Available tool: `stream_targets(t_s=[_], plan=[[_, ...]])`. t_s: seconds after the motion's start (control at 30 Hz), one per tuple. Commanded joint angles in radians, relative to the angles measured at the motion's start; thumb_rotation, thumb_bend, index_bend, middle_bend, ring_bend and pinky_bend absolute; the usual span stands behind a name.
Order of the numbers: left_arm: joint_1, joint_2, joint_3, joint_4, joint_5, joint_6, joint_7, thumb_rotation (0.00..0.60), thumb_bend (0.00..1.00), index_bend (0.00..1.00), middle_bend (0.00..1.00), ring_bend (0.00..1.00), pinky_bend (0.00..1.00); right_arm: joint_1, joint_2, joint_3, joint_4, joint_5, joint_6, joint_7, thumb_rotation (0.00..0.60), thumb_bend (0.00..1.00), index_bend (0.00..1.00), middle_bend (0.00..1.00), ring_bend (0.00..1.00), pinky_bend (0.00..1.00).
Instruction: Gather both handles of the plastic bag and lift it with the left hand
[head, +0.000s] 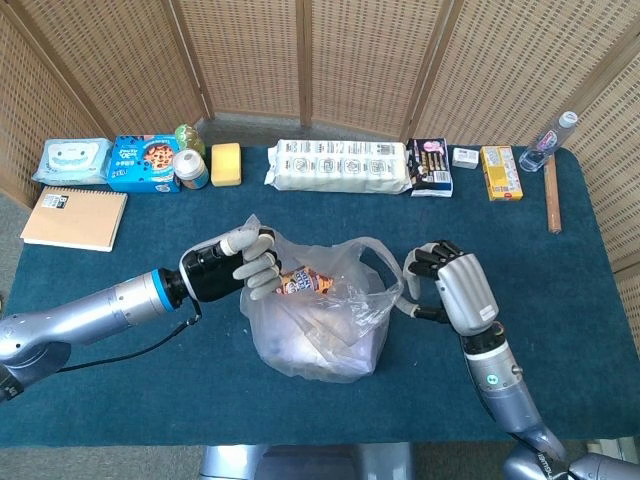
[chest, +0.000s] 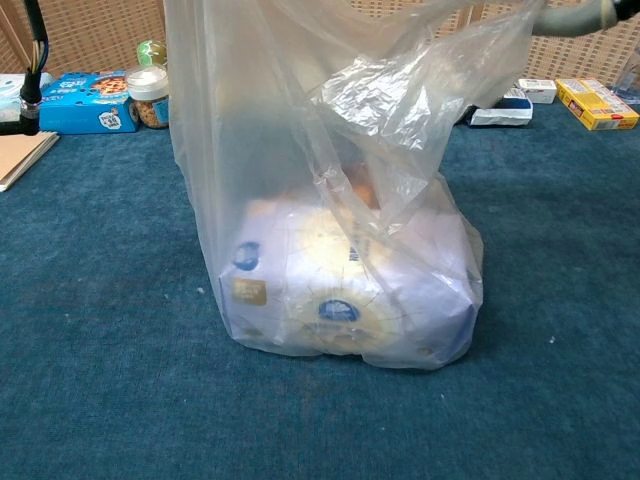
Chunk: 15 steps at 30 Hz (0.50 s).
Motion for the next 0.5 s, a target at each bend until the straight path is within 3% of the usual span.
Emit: stream_targets(t_s=[0.03,0.37,0.5], plan=[[0.0,0.0,0.001,0.002,0.002,-0.005,0.001,0.323,0.32,0.71,0.84,0.72,0.69,-0.009,0.012,0.007,-0.009,0.007,0.013,0.029,0.6,0.2,0.79,0.61,0.51,0.4],[0.003,-0.001,0.008,0.011,0.005,-0.011,0.003,0.325,0.32,0.71,0.84,0.72,0.69,-0.021,0.034,0.001,-0.009,-0.01,0.031,0.067,0.6,0.2,0.78,0.61,0.51,0.41],[0.005,0.001,-0.001,0.015,0.004,-0.026,0.008,0.325,0.32,0.71,0.84,0.72,0.69,-0.014,0.076,-0.02,0.051,-0.031,-0.006,0.035,0.6,0.21,0.67,0.52,0.42,0.31]])
